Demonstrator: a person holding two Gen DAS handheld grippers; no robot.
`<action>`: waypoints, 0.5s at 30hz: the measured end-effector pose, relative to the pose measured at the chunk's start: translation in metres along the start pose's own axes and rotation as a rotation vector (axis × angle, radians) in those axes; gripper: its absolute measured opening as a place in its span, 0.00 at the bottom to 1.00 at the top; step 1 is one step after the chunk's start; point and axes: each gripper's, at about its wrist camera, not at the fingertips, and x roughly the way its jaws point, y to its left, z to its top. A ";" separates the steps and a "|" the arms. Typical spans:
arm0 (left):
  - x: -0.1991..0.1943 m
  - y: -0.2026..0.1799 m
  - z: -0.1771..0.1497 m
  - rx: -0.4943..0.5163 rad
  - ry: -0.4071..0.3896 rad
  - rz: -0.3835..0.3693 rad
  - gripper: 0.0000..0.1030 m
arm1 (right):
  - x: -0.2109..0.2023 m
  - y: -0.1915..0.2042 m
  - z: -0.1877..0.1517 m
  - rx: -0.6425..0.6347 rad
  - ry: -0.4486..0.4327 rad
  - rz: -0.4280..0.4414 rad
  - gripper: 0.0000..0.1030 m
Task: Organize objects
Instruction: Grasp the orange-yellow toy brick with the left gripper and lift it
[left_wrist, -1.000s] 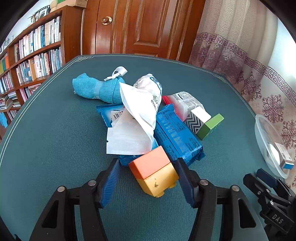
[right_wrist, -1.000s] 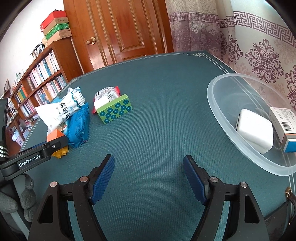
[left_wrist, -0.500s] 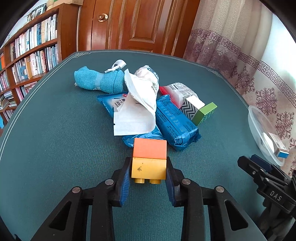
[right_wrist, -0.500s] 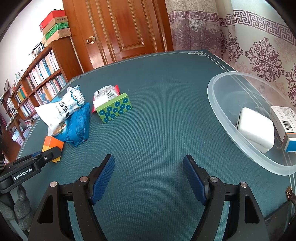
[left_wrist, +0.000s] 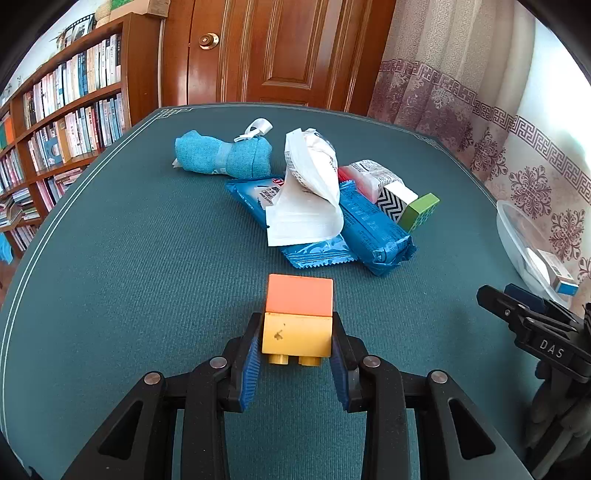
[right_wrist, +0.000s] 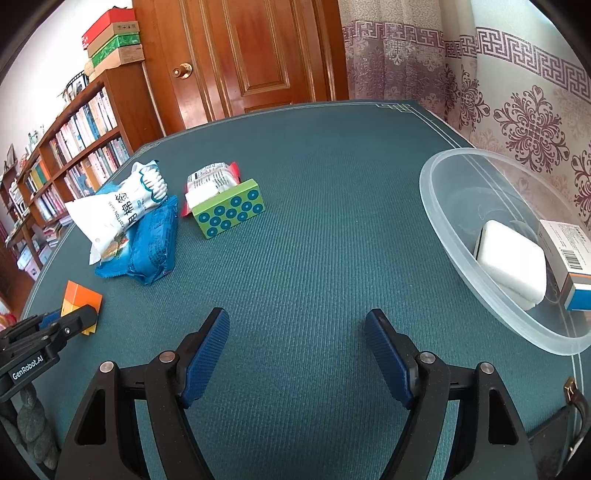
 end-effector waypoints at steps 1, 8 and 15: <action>0.001 0.001 -0.001 -0.003 0.001 0.002 0.33 | 0.001 0.004 0.002 -0.006 0.000 0.012 0.75; 0.000 0.000 -0.004 0.008 -0.018 0.005 0.33 | 0.008 0.056 0.033 -0.120 -0.051 0.105 0.75; 0.000 0.003 -0.005 -0.010 -0.026 -0.016 0.33 | 0.035 0.097 0.050 -0.202 -0.021 0.151 0.72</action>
